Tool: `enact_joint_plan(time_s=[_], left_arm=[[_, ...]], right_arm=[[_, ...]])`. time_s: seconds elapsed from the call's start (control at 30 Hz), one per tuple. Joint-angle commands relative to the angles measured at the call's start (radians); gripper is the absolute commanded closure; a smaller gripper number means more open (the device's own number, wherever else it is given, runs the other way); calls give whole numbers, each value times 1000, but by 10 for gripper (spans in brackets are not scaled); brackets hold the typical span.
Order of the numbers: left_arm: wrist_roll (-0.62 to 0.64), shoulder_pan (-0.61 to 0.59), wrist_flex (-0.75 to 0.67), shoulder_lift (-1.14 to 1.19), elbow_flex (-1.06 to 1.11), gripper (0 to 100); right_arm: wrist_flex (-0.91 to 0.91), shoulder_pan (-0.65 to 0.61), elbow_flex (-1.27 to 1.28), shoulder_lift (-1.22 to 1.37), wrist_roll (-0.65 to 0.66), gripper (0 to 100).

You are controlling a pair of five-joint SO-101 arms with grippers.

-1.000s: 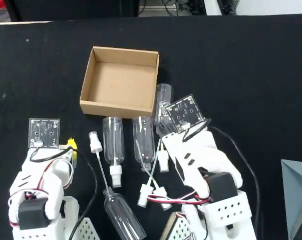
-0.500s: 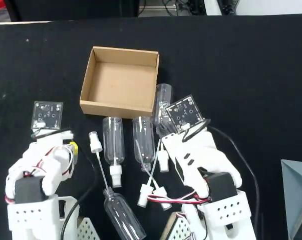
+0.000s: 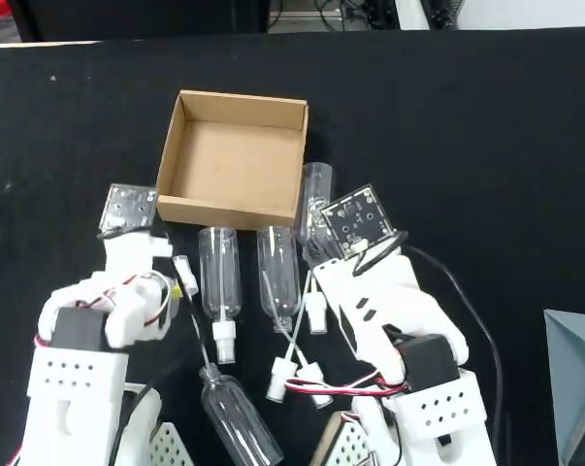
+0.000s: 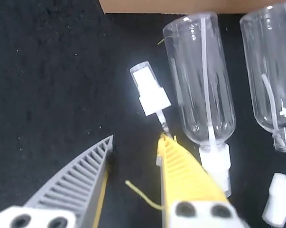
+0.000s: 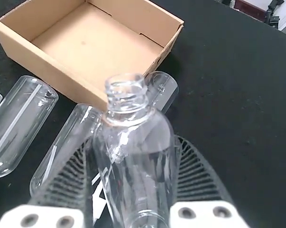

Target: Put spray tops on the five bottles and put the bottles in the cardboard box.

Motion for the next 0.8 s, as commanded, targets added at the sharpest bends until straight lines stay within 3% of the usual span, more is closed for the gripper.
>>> enact_joint_plan(time_s=[0.0, 0.77], left_arm=[[55, 13, -63, 78, -62, 862], [152, 15, -110, 362, -220, 862]], right_arm=[[-32, 25, -4, -30, -9, 928], [-32, 25, -4, -30, -9, 928]])
